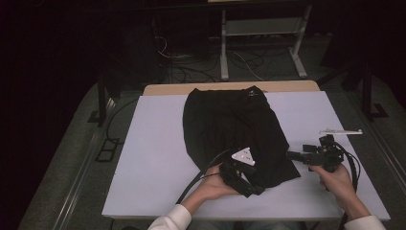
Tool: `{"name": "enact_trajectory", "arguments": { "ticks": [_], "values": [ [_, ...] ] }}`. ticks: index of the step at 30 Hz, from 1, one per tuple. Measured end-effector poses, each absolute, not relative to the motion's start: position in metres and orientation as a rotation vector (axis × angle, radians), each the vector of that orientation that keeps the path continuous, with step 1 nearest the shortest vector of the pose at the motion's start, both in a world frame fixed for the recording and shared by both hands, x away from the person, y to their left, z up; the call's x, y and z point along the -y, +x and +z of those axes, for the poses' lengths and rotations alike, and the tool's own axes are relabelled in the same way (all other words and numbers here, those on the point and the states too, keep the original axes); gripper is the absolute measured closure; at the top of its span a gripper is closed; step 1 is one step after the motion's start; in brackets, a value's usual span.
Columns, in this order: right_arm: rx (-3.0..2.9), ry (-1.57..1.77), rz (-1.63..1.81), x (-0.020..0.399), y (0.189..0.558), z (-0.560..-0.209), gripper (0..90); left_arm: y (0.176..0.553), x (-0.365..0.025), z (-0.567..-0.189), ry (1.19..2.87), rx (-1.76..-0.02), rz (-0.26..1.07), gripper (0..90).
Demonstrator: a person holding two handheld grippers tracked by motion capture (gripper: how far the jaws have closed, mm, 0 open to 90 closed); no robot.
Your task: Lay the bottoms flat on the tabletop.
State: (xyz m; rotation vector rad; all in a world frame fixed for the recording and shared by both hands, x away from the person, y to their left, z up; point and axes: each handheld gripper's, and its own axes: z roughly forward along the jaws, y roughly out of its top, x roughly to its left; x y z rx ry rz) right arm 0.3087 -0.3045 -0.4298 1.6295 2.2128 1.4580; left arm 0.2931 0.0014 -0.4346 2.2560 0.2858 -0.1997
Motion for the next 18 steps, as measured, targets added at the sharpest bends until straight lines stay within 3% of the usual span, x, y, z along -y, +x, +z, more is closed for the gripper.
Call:
{"name": "enact_trajectory", "arguments": {
  "ticks": [11, 18],
  "values": [
    [-2.209, 1.647, 1.457, 0.308, 0.305, -0.432, 0.0, 0.291, 0.011, -0.451, 2.346, -0.209, -0.144, 45.3],
    [-2.19, 1.673, 1.472, 0.315, 0.298, -0.433, 0.0, 0.292, 0.013, -0.45, 2.374, -0.152, -0.015, 74.9]
  ]
}}
